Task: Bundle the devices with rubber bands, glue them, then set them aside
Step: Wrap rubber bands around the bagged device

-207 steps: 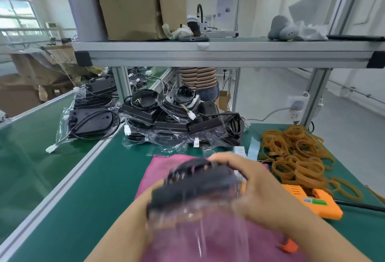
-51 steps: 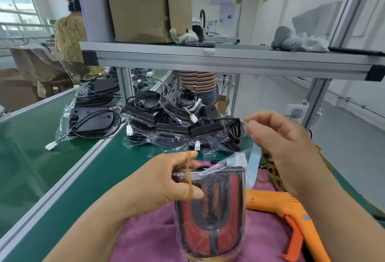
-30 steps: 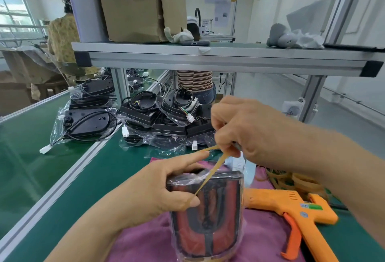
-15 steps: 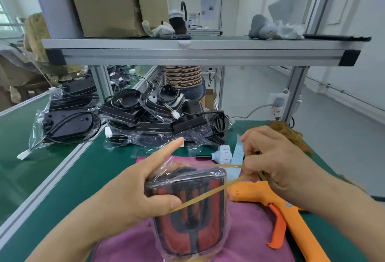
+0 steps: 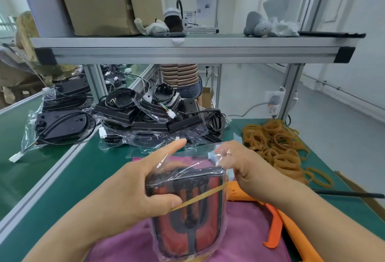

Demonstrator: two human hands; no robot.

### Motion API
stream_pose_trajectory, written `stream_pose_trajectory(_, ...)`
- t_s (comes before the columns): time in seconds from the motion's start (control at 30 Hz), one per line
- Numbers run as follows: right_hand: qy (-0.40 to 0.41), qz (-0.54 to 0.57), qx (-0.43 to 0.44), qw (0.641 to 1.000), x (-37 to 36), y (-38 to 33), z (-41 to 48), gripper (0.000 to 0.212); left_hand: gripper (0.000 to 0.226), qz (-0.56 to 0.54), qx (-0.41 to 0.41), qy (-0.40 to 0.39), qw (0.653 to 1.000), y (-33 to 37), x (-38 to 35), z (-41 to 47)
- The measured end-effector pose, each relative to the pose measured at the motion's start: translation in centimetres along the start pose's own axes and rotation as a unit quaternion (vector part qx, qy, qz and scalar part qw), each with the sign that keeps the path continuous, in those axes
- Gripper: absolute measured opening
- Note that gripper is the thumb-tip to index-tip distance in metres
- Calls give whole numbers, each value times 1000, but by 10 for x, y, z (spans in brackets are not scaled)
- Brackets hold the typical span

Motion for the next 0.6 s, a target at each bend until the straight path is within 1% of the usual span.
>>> stream_pose_trajectory(0.07,-28,10,-17,999,-12,3,1,74,89,-8,1,3,1000,-1,0,1)
stream_pose_trajectory(0.1,-37,26,-21,999,-19,4,1,70,88,-11,2,3,1000,-1,0,2)
stream_pose_trajectory(0.13,-48,54,-42,997,-24,2,2,53,88,-13,2,3,1000,-1,-1,2)
stream_pose_trajectory(0.17,-57,80,-59,993,-29,2,1,20,88,-16,2,3,1000,0,-2,3)
stream_pose_trajectory(0.2,-52,110,-71,990,-30,3,-1,23,87,-20,1,3,1000,0,-2,3)
stream_pose_trajectory(0.27,-39,156,-62,985,-29,-1,-9,41,87,-27,2,9,1000,-1,-2,3)
stream_pose_trajectory(0.3,-22,167,-57,984,-27,-1,-16,46,86,-31,5,15,999,-2,-1,1)
stream_pose_trajectory(0.37,10,191,-53,980,-20,-4,-29,47,86,-43,9,28,999,-5,1,-1)
stream_pose_trajectory(0.47,50,201,-63,976,-16,-8,-39,58,86,-57,11,30,998,-6,3,-4)
stream_pose_trajectory(0.53,77,194,-54,977,-14,-15,-37,60,87,-64,10,26,998,-7,3,-6)
stream_pose_trajectory(0.6,101,199,-64,973,-10,-23,-34,58,89,-59,1,23,998,-5,2,-7)
Point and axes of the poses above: each hand's wrist, its own z-axis towards the middle knuckle, its own x-axis out of the back of the hand, y = z × x, the point moved 4 cm from there along z, towards the middle knuckle, and after that the axes turned 1 degree about y, right-handed, at the moved point
